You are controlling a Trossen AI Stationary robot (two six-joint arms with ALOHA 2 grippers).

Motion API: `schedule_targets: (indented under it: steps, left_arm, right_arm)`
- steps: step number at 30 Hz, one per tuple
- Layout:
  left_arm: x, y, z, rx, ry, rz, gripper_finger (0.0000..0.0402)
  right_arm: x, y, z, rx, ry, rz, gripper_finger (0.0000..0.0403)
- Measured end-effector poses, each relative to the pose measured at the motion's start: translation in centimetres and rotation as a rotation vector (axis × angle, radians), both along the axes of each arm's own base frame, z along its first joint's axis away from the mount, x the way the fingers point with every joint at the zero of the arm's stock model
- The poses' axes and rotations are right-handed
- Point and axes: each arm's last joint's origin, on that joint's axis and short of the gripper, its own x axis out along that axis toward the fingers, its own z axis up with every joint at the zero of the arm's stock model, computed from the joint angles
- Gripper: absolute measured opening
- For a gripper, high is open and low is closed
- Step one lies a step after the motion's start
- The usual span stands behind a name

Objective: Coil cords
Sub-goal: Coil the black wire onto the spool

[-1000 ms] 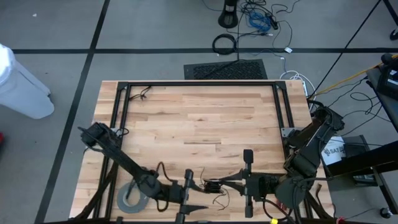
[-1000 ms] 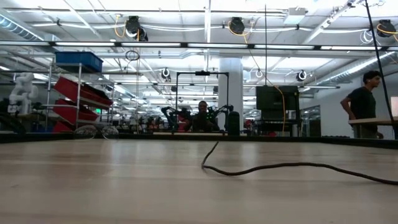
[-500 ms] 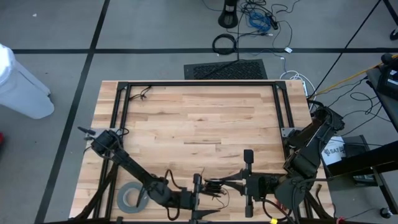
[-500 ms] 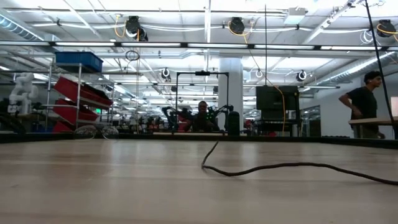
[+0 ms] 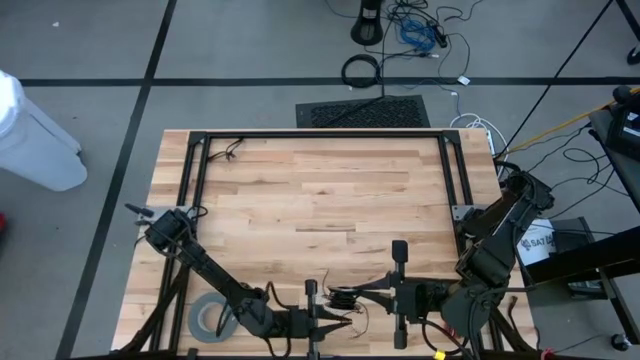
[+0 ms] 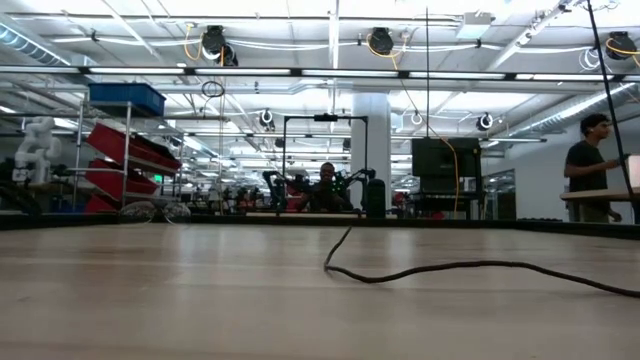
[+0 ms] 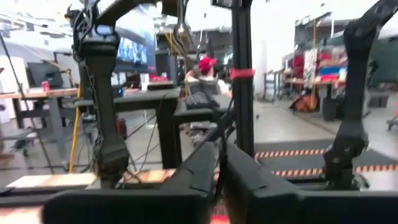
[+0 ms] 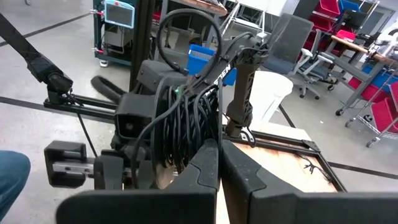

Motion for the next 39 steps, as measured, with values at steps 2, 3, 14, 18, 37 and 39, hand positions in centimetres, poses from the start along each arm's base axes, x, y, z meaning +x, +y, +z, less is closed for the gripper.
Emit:
schedule_targets:
  steps: [2, 3, 14, 18, 37, 39]
  left_arm:
    - [0.1, 0.0, -0.3, 0.015, 0.036, 0.024, 0.001]
    - [0.1, 0.0, -0.6, 0.025, 0.059, 0.04, 0.0007]
    - [0.3, 0.2, -2.3, 0.067, 0.213, 0.117, 0.0004]
    - [0.3, 0.2, -2.9, 0.101, 0.266, 0.141, 0.0004]
    - [-5.5, 0.6, 1.5, 0.225, 0.464, 0.327, 0.0012]
    - [-5.9, 1.0, 1.8, 0.21, 0.484, 0.324, 0.0022]
  right_arm:
    - [0.0, 0.0, 0.0, 0.0, 0.0, 0.0, 0.0]
    - [0.0, 0.0, 0.0, 0.001, -0.001, 0.0, 0.0]
    - [-0.7, 0.9, 0.3, 0.025, -0.027, 0.04, 0.0]
    - [-1.0, 1.2, 0.4, 0.026, -0.028, 0.052, 0.0]
    - [-1.9, 1.4, 1.0, 0.018, -0.059, 0.055, 0.0]
    - [-1.6, 1.1, 1.0, 0.017, -0.06, 0.026, 0.0]
